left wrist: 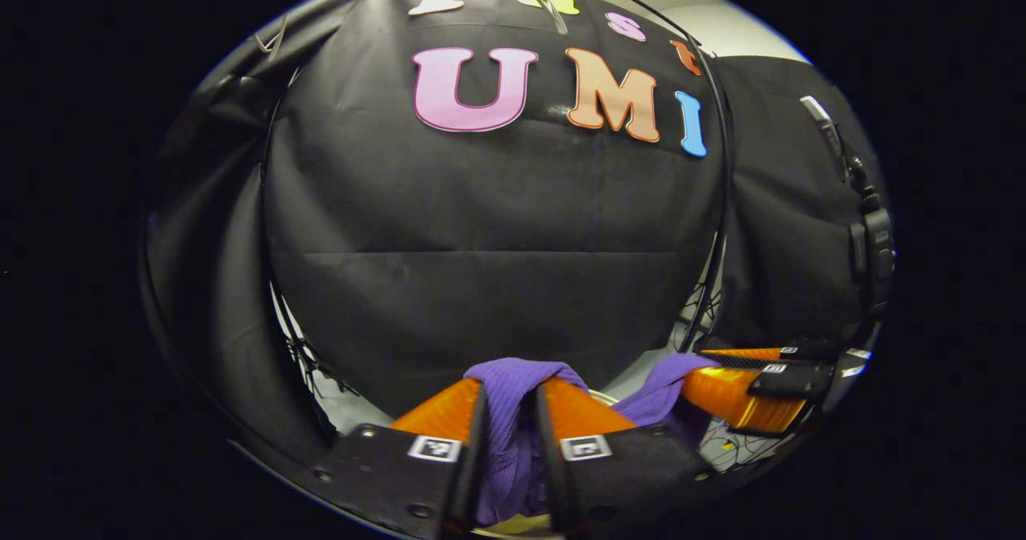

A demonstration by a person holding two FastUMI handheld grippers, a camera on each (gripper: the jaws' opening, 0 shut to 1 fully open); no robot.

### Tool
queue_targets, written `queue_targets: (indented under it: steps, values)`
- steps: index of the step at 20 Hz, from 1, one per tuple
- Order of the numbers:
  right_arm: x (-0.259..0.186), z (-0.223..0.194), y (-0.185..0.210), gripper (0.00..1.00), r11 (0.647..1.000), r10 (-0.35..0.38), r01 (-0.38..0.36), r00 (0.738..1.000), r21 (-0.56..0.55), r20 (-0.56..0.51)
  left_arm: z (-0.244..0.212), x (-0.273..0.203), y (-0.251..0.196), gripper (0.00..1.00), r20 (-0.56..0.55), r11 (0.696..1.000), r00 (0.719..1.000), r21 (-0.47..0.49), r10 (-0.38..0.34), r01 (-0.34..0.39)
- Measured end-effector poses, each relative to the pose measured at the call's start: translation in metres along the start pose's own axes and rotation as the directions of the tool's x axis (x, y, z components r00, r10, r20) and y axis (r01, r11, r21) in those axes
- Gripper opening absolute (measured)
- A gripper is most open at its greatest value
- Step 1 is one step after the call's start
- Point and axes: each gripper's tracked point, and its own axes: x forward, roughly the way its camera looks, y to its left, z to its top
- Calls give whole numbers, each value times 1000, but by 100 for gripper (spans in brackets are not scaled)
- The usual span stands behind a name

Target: Grasp the clothes on the hanger with both hands and then place them into the laundry hamper below.

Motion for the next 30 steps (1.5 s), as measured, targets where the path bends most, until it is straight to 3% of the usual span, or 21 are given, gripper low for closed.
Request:
queue_targets:
  steps: [2,3,6,8,16,22,27,30]
  values:
    - [-9,1,-1,100,1000,-3,3,1000,-6,-3,10,-5,2,78,18,1000,1000,2,13,-13]
    - [-12,5,2,100,1000,6,-6,1000,14,12,20,-5,6,96,48,999,998,24,29,-30]
    - [-23,22,7,100,999,17,-18,999,35,39,44,-18,11,93,102,997,994,49,51,-56]
    - [-32,36,7,100,999,14,-16,998,32,67,53,-26,11,96,110,997,992,48,56,-62]
    - [-64,85,6,100,999,13,-21,986,49,165,91,-52,12,93,148,998,987,11,64,-66]
    - [-80,124,-5,100,999,19,-25,974,24,228,128,-68,9,96,191,998,980,-3,57,-57]
    - [-103,169,-12,100,998,19,-34,962,51,273,147,-75,8,92,143,998,988,-20,64,-62]
    - [-128,202,-13,100,998,28,-42,948,39,316,167,-81,4,96,140,998,988,-6,64,-64]
